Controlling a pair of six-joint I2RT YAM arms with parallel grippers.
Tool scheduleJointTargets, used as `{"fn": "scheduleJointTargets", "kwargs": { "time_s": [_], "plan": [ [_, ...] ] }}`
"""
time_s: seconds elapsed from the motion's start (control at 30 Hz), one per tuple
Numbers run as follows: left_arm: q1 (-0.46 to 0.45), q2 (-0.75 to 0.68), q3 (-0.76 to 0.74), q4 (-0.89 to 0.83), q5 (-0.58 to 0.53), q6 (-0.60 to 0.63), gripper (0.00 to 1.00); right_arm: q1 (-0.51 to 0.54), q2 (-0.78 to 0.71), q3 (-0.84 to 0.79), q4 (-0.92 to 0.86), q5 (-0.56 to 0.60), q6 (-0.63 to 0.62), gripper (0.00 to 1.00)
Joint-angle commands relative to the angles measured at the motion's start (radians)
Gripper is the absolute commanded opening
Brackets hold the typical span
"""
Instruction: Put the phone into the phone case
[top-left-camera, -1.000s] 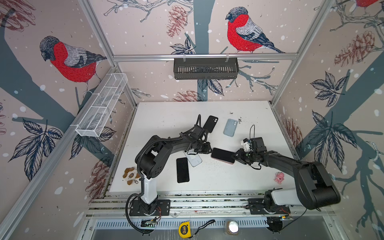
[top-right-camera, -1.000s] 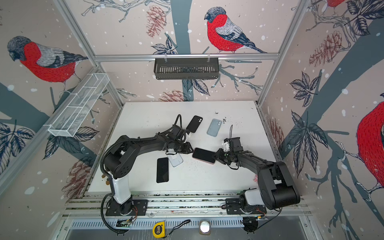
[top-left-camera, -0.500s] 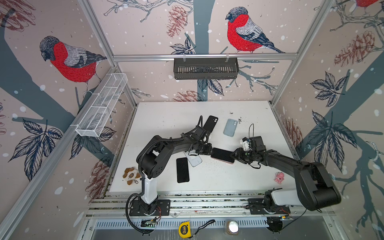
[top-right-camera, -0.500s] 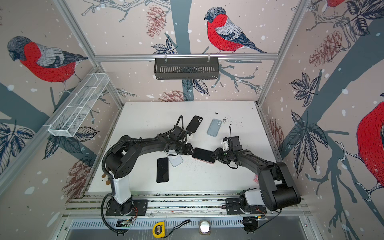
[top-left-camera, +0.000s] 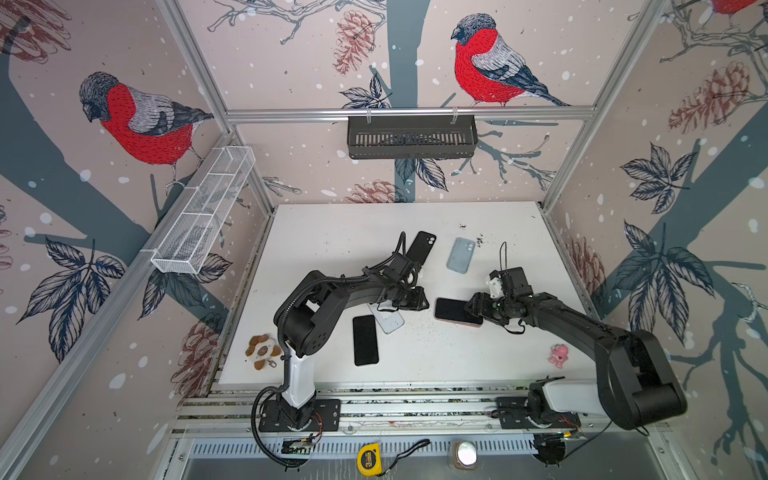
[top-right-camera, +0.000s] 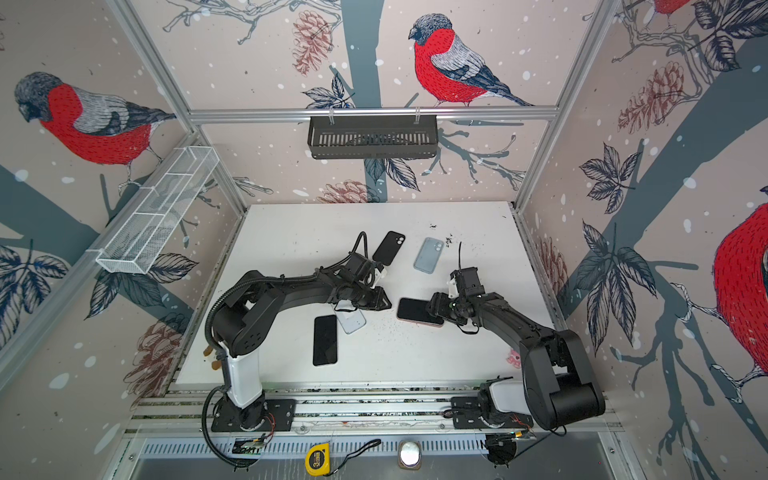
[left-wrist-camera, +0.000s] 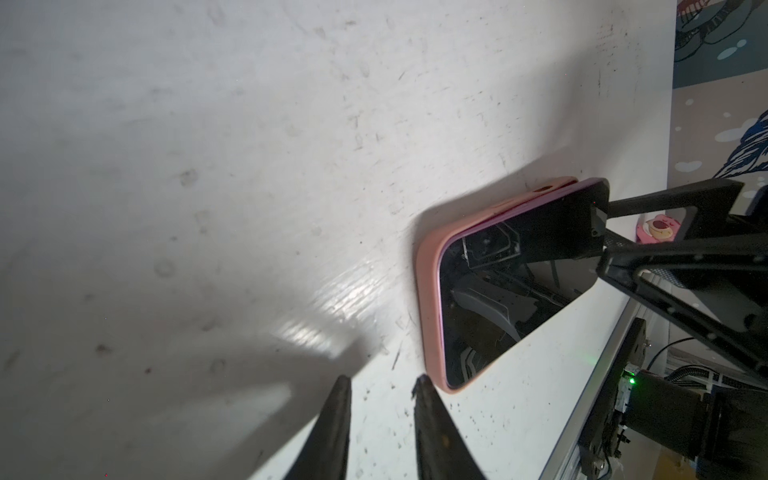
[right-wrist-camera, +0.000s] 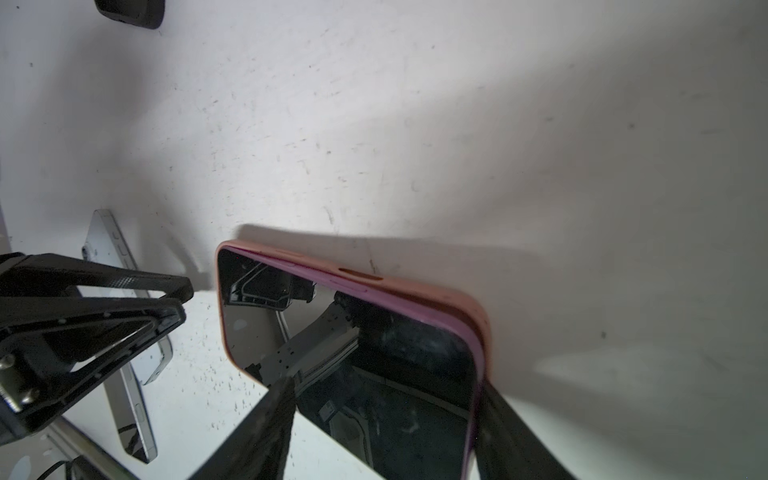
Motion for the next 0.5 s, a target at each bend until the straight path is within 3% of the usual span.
{"fn": "scheduleJointTargets", "kwargs": {
  "time_s": [0.0, 0.47],
  "plan": [
    [-0.005, 0.005, 0.004, 0.034, 0.023, -0.016, 0.29, 0.034, 0.016, 0.031, -0.065, 0.082, 0.028, 0.69],
    [-0.011, 0.0, 0.014, 0.036, 0.027, -0.025, 0.28, 0.145, 0.057, 0.152, -0.169, 0.256, 0.05, 0.76]
  ]
}}
